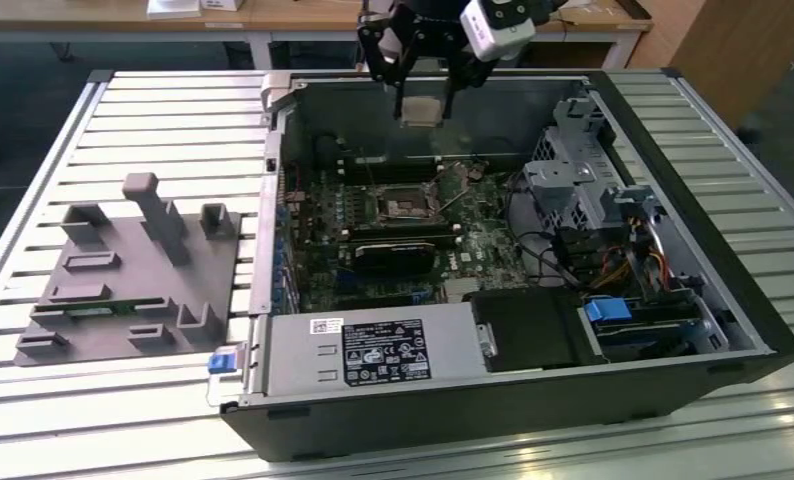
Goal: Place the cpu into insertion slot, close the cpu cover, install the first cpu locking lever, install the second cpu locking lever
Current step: 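Place the cpu into insertion slot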
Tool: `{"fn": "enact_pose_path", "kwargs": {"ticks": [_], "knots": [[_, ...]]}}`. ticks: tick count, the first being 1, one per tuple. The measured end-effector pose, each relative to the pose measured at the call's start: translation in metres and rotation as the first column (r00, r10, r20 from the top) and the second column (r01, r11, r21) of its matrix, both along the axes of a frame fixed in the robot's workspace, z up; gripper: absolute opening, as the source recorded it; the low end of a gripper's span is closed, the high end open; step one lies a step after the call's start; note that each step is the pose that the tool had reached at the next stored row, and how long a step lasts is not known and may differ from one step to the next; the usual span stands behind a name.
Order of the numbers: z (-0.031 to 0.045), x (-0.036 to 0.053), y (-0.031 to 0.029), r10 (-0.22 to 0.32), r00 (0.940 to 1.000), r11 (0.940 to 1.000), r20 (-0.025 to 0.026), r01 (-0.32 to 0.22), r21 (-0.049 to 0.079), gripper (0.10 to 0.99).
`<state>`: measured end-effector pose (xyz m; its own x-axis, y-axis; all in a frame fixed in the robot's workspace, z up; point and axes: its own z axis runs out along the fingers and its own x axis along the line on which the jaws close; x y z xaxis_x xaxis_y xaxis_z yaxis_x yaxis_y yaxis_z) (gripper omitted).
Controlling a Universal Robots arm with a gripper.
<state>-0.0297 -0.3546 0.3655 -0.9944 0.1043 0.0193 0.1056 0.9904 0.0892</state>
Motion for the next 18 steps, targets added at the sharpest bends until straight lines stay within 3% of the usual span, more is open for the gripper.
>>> {"fn": "enact_pose_path", "kwargs": {"ticks": [5, 18], "knots": [[-0.0005, -0.0055, 0.0007, -0.023, 0.9997, 0.9997, 0.0000, 0.023, 0.000, 0.541], [-0.0010, -0.0088, 0.0008, -0.084, 0.9964, 0.9964, 0.0000, 0.084, 0.000, 0.541]]}}
